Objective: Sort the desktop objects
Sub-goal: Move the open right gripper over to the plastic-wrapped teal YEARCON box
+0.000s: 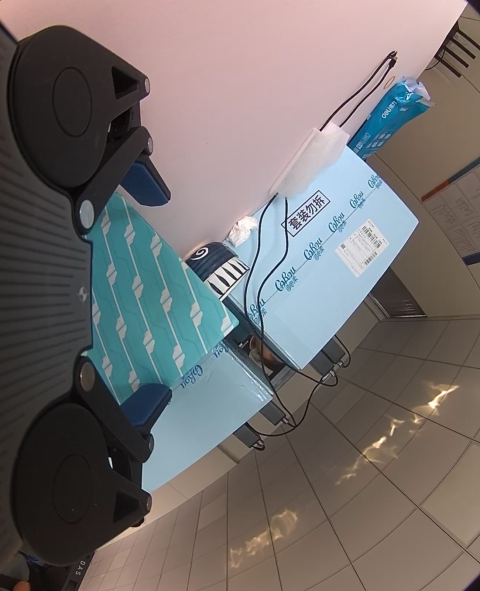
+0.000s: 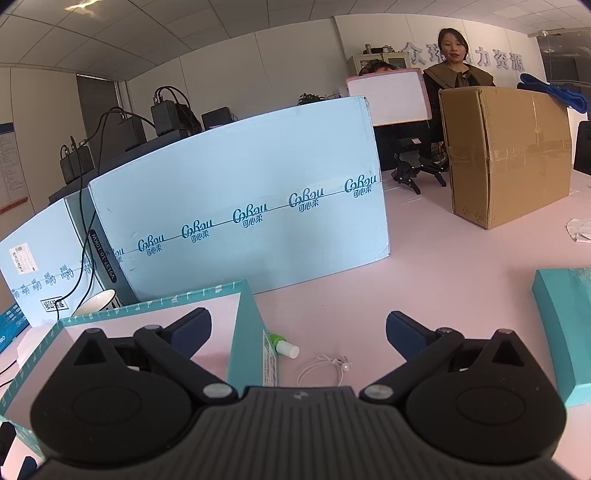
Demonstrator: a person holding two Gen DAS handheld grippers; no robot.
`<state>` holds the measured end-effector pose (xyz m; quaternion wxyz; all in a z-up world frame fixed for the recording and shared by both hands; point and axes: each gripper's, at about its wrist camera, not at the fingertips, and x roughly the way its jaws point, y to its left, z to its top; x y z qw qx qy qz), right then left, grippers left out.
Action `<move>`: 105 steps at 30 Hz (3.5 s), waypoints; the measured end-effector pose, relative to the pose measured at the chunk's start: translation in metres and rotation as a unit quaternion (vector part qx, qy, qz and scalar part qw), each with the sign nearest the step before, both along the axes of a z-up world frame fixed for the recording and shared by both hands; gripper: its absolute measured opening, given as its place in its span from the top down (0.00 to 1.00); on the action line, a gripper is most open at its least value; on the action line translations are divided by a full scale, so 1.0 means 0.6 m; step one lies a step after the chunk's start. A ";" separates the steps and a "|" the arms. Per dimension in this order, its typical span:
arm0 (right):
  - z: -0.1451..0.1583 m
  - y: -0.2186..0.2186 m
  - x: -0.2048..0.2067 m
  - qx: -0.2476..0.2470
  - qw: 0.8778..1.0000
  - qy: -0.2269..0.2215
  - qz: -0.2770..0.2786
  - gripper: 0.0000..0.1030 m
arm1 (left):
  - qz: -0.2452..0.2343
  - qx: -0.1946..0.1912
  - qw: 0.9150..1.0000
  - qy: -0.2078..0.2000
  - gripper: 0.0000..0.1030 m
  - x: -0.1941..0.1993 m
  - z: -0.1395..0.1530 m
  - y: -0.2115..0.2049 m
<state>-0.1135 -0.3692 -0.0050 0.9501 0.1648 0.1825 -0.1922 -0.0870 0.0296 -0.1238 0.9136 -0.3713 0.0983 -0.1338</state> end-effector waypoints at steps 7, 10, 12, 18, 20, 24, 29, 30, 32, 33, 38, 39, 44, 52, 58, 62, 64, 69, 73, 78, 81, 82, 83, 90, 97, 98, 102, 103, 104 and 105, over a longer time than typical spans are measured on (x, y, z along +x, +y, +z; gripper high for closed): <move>-0.009 -0.015 -0.023 0.002 1.000 0.000 -0.011 0.00 | 0.000 0.000 1.000 0.000 0.00 -0.001 0.000 0.000; -0.013 -0.019 -0.031 0.000 1.000 0.001 -0.013 0.00 | 0.001 0.000 1.000 0.000 0.00 -0.001 0.000 0.000; -0.017 -0.022 -0.036 0.003 1.000 0.001 -0.013 0.00 | 0.001 0.001 1.000 0.000 0.00 -0.002 0.000 0.000; -0.038 -0.030 -0.051 0.008 1.000 0.006 -0.015 0.00 | 0.002 0.002 1.000 0.000 0.00 -0.002 0.000 0.000; -0.045 -0.033 -0.057 0.010 1.000 0.007 -0.015 0.00 | 0.003 0.003 1.000 0.000 0.00 -0.002 0.000 0.000; -0.055 -0.037 -0.073 0.013 1.000 0.010 -0.014 0.00 | 0.003 0.003 1.000 0.001 0.00 -0.002 0.000 0.000; -0.062 -0.039 -0.096 0.005 1.000 0.012 -0.014 0.00 | 0.006 0.005 1.000 0.000 0.00 -0.002 0.001 -0.001; -0.062 -0.040 -0.100 0.004 1.000 0.012 -0.013 0.00 | 0.007 0.006 1.000 0.000 0.00 -0.002 0.001 -0.001; -0.064 -0.042 -0.108 0.002 1.000 0.015 -0.014 0.00 | 0.008 0.008 1.000 0.000 0.00 -0.003 0.002 -0.001; -0.065 -0.044 -0.112 0.001 1.000 0.016 -0.014 0.00 | 0.009 0.008 1.000 0.000 0.00 -0.003 0.002 -0.001; -0.068 -0.050 -0.132 -0.002 1.000 0.017 -0.019 0.00 | 0.013 0.011 1.000 0.002 0.00 -0.004 0.002 -0.002; -0.069 -0.052 -0.136 -0.002 1.000 0.017 -0.021 0.00 | 0.014 0.012 1.000 0.003 0.00 -0.005 0.002 -0.001; -0.072 -0.059 -0.154 -0.011 0.999 0.025 -0.026 0.00 | 0.015 0.014 1.000 0.003 0.00 -0.005 0.004 -0.002; -0.074 -0.086 -0.191 -0.018 0.998 0.028 -0.045 0.00 | -0.001 0.035 0.999 -0.010 0.00 -0.007 0.018 -0.012; -0.080 -0.102 -0.217 -0.019 0.997 0.025 -0.064 0.00 | -0.021 0.053 0.998 -0.027 0.00 -0.027 0.041 -0.031; -0.082 -0.108 -0.234 -0.027 0.997 0.026 -0.072 0.00 | -0.044 0.063 0.996 -0.053 0.00 -0.057 0.058 -0.051; -0.083 -0.110 -0.241 -0.033 0.996 0.028 -0.075 0.00 | -0.056 0.070 0.994 -0.067 0.00 -0.071 0.068 -0.064; -0.086 -0.118 -0.260 -0.033 0.996 0.030 -0.083 0.00 | -0.098 0.084 0.987 -0.091 0.00 -0.097 0.090 -0.106; -0.092 -0.125 -0.278 -0.037 0.995 0.032 -0.092 0.00 | -0.139 0.112 0.978 -0.108 0.00 -0.118 0.101 -0.151; -0.107 -0.138 -0.302 -0.031 0.994 0.019 -0.107 0.00 | -0.196 0.170 0.959 -0.118 0.00 -0.151 0.111 -0.228; -0.110 -0.147 -0.313 -0.033 0.992 0.016 -0.119 0.00 | -0.229 0.200 0.944 -0.124 0.00 -0.173 0.113 -0.277; -0.112 -0.152 -0.316 -0.033 0.992 0.018 -0.121 0.00 | -0.242 0.209 0.939 -0.125 0.00 -0.180 0.112 -0.293; -0.113 -0.156 -0.320 -0.033 0.992 0.022 -0.123 0.00 | -0.253 0.216 0.934 -0.127 0.00 -0.186 0.112 -0.307; -0.114 -0.179 -0.360 -0.059 0.988 0.008 -0.145 0.00 | -0.308 0.276 0.901 -0.133 0.00 -0.220 0.100 -0.410; -0.108 -0.207 -0.392 -0.098 0.981 0.017 -0.166 0.00 | -0.347 0.290 0.884 -0.120 0.00 -0.228 0.096 -0.483; -0.106 -0.213 -0.396 -0.103 0.980 0.019 -0.170 0.00 | -0.350 0.293 0.882 -0.120 0.00 -0.230 0.096 -0.494; -0.100 -0.238 -0.413 -0.106 0.977 0.016 -0.184 0.00 | -0.365 0.302 0.872 -0.122 0.00 -0.233 0.095 -0.537; -0.099 -0.246 -0.417 -0.104 0.977 0.013 -0.187 0.00 | -0.370 0.303 0.870 -0.120 0.00 -0.232 0.094 -0.547; -0.098 -0.254 -0.420 -0.101 0.976 0.011 -0.190 0.00 | -0.373 0.304 0.869 -0.119 0.00 -0.231 0.093 -0.554; -0.097 -0.261 -0.422 -0.100 0.976 0.008 -0.192 0.00 | -0.376 0.304 0.867 -0.117 0.00 -0.231 0.093 -0.561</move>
